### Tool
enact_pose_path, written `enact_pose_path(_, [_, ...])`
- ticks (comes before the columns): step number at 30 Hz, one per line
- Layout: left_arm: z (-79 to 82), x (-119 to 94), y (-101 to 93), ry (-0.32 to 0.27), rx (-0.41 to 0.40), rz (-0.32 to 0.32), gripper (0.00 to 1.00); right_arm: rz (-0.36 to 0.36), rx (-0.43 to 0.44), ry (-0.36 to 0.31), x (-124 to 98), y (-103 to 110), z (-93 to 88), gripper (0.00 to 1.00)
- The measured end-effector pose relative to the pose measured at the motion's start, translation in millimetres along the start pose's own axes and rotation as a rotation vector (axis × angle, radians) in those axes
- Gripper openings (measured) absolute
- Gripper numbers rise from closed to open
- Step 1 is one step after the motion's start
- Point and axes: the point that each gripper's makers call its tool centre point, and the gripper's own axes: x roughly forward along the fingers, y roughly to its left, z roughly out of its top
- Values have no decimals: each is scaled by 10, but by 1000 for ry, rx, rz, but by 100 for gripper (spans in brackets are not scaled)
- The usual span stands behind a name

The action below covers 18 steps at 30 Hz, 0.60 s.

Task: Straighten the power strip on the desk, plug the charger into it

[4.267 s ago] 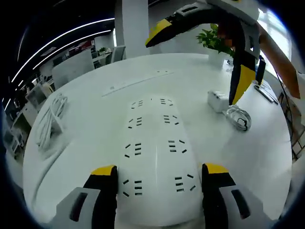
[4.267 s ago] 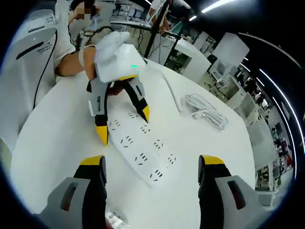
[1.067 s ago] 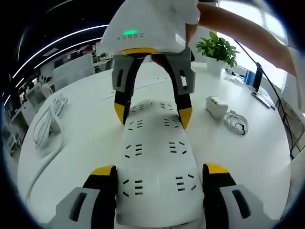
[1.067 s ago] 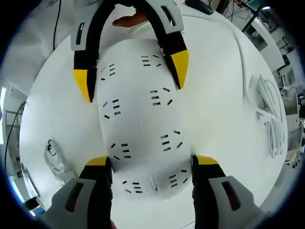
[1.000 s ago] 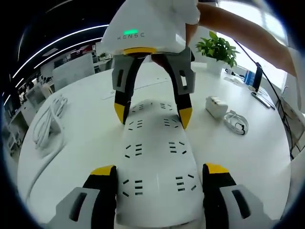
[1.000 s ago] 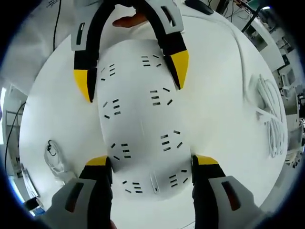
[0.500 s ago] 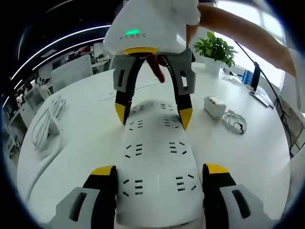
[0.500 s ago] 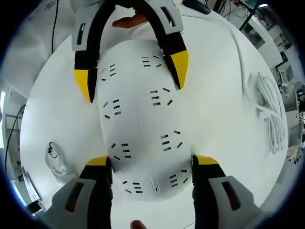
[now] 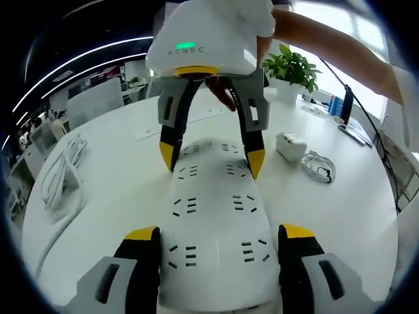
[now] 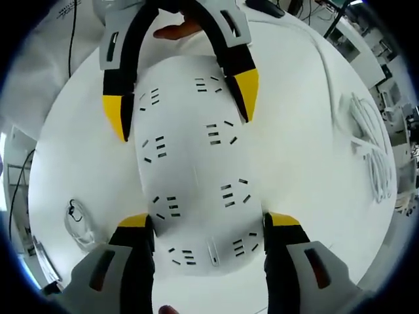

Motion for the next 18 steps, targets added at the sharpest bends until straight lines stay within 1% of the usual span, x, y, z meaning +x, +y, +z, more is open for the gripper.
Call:
enact_pose_path(14, [12, 13, -17, 2, 15, -21, 74, -3, 30, 3, -8, 53, -17, 66])
enact_pose_path(18, [6, 28, -28, 50, 30, -28, 74, -5, 42, -2, -10, 62, -25, 66])
